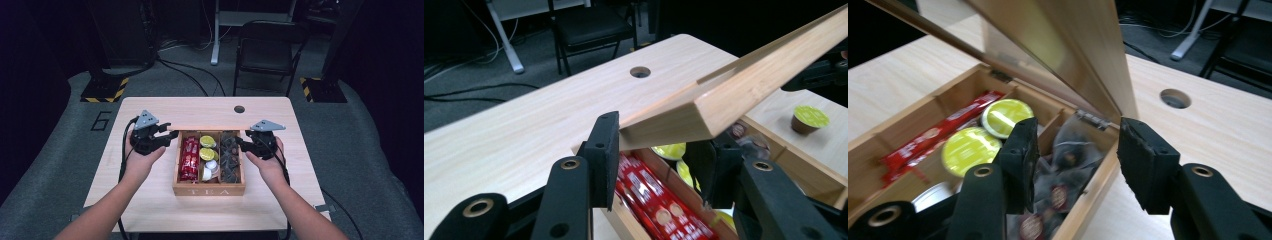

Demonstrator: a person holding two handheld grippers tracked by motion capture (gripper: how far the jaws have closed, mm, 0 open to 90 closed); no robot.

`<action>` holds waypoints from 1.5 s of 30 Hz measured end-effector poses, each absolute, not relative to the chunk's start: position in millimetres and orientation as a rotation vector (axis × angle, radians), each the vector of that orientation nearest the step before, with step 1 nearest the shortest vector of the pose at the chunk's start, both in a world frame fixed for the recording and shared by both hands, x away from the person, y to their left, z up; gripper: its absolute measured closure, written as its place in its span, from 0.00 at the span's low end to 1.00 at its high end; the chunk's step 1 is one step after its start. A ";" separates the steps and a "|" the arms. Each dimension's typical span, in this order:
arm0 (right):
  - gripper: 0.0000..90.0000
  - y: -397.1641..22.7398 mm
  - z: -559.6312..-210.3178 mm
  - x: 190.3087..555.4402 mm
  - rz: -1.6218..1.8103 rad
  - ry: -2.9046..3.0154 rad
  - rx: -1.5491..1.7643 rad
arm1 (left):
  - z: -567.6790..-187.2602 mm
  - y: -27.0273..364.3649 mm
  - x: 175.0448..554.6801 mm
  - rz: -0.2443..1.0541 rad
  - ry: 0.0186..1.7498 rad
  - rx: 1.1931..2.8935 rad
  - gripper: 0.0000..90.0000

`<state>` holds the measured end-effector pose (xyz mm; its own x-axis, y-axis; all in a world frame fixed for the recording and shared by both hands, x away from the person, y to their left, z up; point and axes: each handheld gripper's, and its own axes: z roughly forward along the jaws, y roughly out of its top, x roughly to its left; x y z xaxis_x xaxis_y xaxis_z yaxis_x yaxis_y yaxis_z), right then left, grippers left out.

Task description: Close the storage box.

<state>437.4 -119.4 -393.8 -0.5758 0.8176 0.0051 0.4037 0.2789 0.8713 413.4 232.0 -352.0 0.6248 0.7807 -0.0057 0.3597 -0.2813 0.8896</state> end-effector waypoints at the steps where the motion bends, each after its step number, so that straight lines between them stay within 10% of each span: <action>1: 0.55 -119.6 -394.1 433.6 1.244 2.110 1.095 | -353.9 232.1 411.6 0.555 0.906 1.881 0.63; 45: 0.52 -137.3 -435.3 331.2 1.320 2.156 1.009 | -464.6 230.4 338.0 0.466 0.848 2.004 0.60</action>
